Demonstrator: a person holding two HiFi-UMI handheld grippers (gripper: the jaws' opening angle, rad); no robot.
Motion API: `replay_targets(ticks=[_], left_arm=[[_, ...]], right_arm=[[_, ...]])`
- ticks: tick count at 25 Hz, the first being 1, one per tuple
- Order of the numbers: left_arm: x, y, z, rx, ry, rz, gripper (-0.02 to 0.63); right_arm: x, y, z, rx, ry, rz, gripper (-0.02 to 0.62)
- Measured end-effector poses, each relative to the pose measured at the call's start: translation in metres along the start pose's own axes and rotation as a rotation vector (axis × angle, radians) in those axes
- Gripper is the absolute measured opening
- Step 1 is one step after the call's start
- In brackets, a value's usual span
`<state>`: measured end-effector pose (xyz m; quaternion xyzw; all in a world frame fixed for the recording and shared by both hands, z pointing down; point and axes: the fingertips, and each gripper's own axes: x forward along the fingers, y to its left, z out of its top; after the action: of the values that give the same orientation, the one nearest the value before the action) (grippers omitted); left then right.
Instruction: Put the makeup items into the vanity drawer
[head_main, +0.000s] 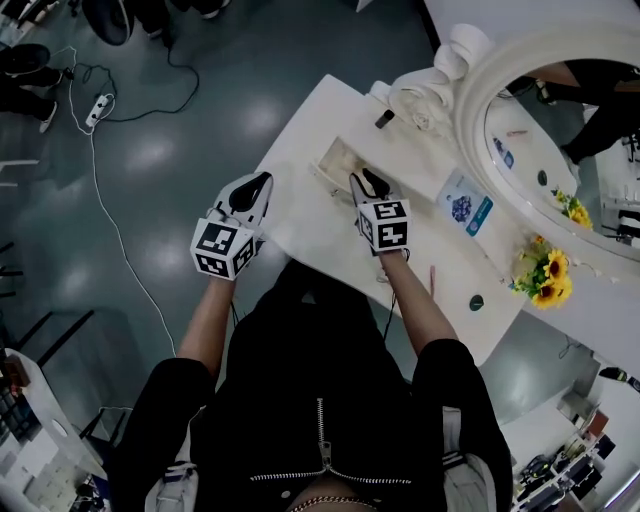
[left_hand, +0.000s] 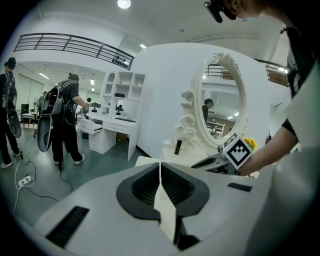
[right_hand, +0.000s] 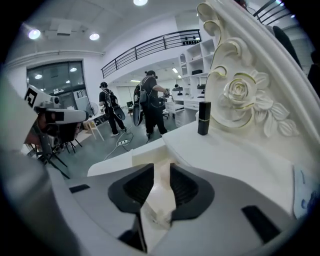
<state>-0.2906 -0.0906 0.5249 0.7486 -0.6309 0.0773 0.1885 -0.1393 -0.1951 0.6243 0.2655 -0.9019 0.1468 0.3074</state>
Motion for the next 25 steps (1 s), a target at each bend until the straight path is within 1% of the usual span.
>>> replay_targets(ticks=[5,8,12,15,17,21,25], left_arm=[[0.012,-0.015,0.018,0.029,-0.017,-0.041,0.026],[0.021,-0.029,0.029,0.05,-0.026,-0.078,0.026],[0.033,-0.053,0.042,0.085,-0.04,-0.136,0.026],[0.043,-0.076,0.052,0.11,-0.05,-0.186,0.026],[0.05,-0.093,0.058,0.127,-0.055,-0.223,0.026],[0.061,-0.125,0.066,0.157,-0.057,-0.286,0.026],[0.07,-0.158,0.066,0.18,-0.048,-0.347,0.026]], right_arm=[[-0.035,-0.005,0.032,-0.011,-0.148,-0.01,0.044],[-0.064,-0.012,0.049,-0.015,-0.224,-0.036,0.01],[-0.109,-0.023,0.066,-0.005,-0.329,-0.09,0.008],[-0.144,-0.035,0.071,0.01,-0.398,-0.141,0.006],[-0.165,-0.044,0.07,0.021,-0.421,-0.179,0.006],[-0.199,-0.061,0.057,0.046,-0.434,-0.25,0.006],[-0.232,-0.076,0.033,0.083,-0.433,-0.315,0.006]])
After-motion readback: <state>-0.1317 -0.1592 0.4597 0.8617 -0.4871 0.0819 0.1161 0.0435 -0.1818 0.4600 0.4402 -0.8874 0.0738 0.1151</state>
